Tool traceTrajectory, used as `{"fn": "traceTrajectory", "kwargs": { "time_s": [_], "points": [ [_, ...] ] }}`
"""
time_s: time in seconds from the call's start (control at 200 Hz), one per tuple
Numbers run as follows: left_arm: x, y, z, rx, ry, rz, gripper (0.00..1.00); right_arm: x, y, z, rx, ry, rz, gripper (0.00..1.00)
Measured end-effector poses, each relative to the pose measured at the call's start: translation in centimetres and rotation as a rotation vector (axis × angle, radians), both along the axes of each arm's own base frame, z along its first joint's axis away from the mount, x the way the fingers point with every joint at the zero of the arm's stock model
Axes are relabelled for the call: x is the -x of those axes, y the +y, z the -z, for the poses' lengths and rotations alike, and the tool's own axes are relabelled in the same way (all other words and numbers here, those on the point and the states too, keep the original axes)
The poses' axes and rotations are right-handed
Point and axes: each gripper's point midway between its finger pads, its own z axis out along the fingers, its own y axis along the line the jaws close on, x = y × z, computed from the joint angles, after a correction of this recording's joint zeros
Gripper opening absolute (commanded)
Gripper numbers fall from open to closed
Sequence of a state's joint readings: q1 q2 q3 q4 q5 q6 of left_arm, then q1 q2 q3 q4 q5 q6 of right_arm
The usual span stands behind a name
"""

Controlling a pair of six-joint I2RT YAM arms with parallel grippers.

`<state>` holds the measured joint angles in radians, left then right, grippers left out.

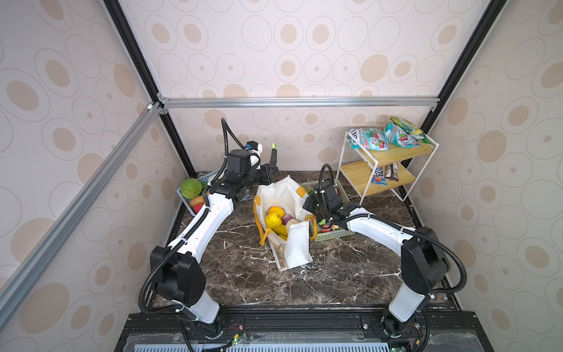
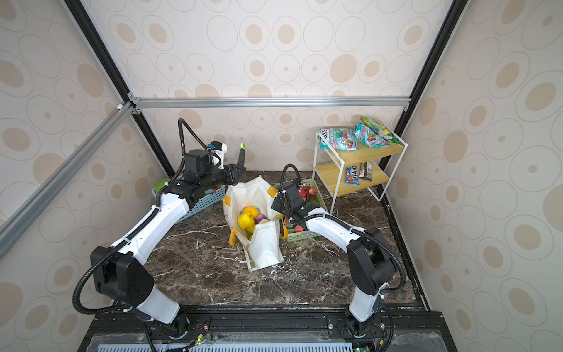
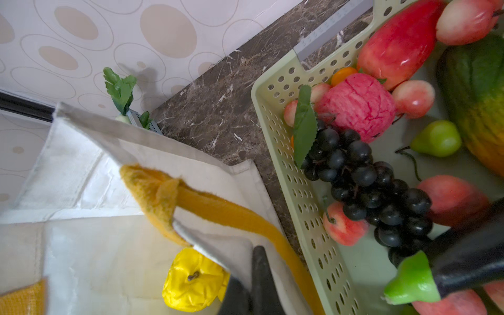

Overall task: Place the food into the grocery bag and tie it
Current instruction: 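Lower the eggplant into the white bag beside the right gripper, then open the left gripper to release the eggplant inside the bag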

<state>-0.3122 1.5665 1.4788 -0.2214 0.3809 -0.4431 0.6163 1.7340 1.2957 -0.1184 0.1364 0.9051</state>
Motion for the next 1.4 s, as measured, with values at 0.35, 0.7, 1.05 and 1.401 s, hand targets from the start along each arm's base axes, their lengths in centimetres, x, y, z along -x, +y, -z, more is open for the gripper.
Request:
{"fn": "traceTrajectory", "kwargs": {
  "time_s": [0.35, 0.7, 1.05, 1.401],
  "points": [
    [5.0, -1.3, 5.2, -0.039, 0.099, 0.074, 0.41, -0.3, 0.2, 0.1, -0.009, -0.002, 0.023, 0.0],
    [6.4, -4.0, 10.0, -0.127, 0.178, 0.14, 0.4, -0.2, 0.4, 0.1, -0.015, -0.003, 0.023, 0.0],
    [6.6, -2.8, 15.5, -0.236, 0.292, 0.086, 0.4, -0.3, 0.4, 0.1, -0.014, -0.003, 0.023, 0.0],
    [6.0, -1.8, 19.8, -0.319, 0.373, 0.033, 0.4, -0.2, 0.6, 0.0, 0.001, -0.013, 0.0, 0.0]
  ]
}}
